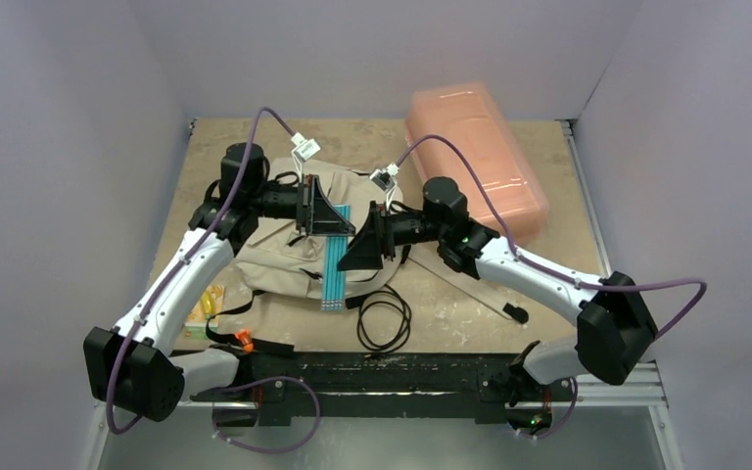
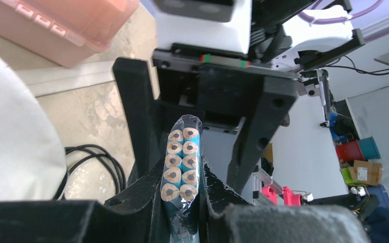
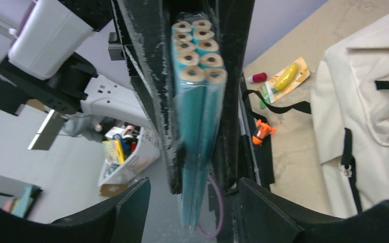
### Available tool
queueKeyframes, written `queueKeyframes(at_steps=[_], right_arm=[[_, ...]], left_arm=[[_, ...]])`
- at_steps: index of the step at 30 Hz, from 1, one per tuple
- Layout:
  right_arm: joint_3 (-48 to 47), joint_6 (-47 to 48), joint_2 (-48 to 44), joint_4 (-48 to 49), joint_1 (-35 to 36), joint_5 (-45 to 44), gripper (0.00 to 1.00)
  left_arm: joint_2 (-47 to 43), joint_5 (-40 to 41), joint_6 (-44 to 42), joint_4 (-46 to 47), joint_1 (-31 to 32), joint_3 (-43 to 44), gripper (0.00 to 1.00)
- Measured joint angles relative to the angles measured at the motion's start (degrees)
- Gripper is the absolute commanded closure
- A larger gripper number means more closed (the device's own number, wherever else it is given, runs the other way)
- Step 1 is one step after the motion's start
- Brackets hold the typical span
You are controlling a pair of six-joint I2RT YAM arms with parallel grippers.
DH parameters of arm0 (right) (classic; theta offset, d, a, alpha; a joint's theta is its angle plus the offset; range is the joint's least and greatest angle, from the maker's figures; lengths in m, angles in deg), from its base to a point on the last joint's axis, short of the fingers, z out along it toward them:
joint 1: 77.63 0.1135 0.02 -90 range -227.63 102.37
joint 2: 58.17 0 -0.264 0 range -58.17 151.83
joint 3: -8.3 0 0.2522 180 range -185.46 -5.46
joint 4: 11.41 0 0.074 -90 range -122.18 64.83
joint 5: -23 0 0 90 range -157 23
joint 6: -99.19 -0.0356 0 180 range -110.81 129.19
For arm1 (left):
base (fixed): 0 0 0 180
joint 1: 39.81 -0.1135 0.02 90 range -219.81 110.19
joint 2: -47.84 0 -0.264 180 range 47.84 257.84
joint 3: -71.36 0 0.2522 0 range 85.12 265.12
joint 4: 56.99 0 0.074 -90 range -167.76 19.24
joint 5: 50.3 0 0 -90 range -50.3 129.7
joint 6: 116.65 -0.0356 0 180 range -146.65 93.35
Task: Pack the student bag
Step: Pick up the stationery from the center of the board, then place the stationery in the student bag.
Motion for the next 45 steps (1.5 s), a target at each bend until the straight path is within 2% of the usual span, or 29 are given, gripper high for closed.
queueKeyframes(at_steps=[7,10,11,13,15,16,18,20,23,25,28,31,32,36,41,45], right_arm=[[5.81,-12.55,0.79,17.42,0.26,0.11,0.62],[6.95,-15.56,1.36,21.94,0.61,0.13,0.89],[7.26,-16.2,1.4,22.84,0.68,0.13,0.99],[7.87,-16.98,1.42,25.14,0.85,0.31,1.0],[8.31,-17.4,1.46,25.42,0.83,0.22,1.0],[8.44,-17.33,1.44,24.81,0.74,0.09,1.0],[8.46,-16.17,1.22,21.94,0.31,-1.33,1.0],[8.2,-13.14,0.35,14.49,-0.66,-5.7,1.0],[5.25,-8.68,0.31,3.21,-1.99,-15.54,1.0],[2.34,-7.34,0.48,-2.45,-2.51,-23.85,1.0],[-2.82,-7.15,1.79,-6.78,-2.69,-35.54,1.0],[-9.49,-7.5,5.55,-8.52,-2.71,-46.75,1.0],[-11.3,-7.85,6.95,-8.55,-2.71,-49.99,1.0],[-17.29,-9.22,12.63,-9.01,-2.97,-61.07,1.0],[-25.2,-10.47,20.17,-11.15,-3.78,-67.87,1.0],[-26.03,-11.06,21.51,-11.93,-4.9,-68.91,1.0]], left_arm=[[-0.13,-0.48,5.86,7.82,2.6,-0.76,1.0],[-0.15,-0.46,6.78,8.79,2.6,-0.81,1.0],[-0.17,-0.39,6.73,8.85,2.6,-0.81,0.92],[-0.2,-0.17,7.21,7.91,2.58,-0.79,0.68],[-0.66,1.7,5.64,4.39,2.38,-0.09,0.38],[-1.01,3.17,4.02,1.73,2.21,0.63,0.28],[-1.64,7.52,1.31,-4.61,1.2,3.17,0.22],[-2.67,16.96,-1.51,-12.28,-0.98,7.43,0.2],[-6.21,33.75,-2.54,-17.31,-3.54,9.53,0.24],[-9.53,44.78,-2.01,-18.51,-4.17,8.41,0.32],[-11.34,54.36,-1.09,-16.37,-4.22,4.81,0.34],[-5.75,59.08,-1.57,-13.4,-4.22,4.66,0.4],[-1.46,60.59,-2.32,-13.18,-4.22,6.12,0.44],[14.58,63.3,-4.94,-13.25,-4.24,13.09,0.48],[25.64,63.23,-7.58,-14.01,-4.17,18.32,0.38],[29.77,63.52,-10.05,-14.95,-3.02,21.68,0.25]])
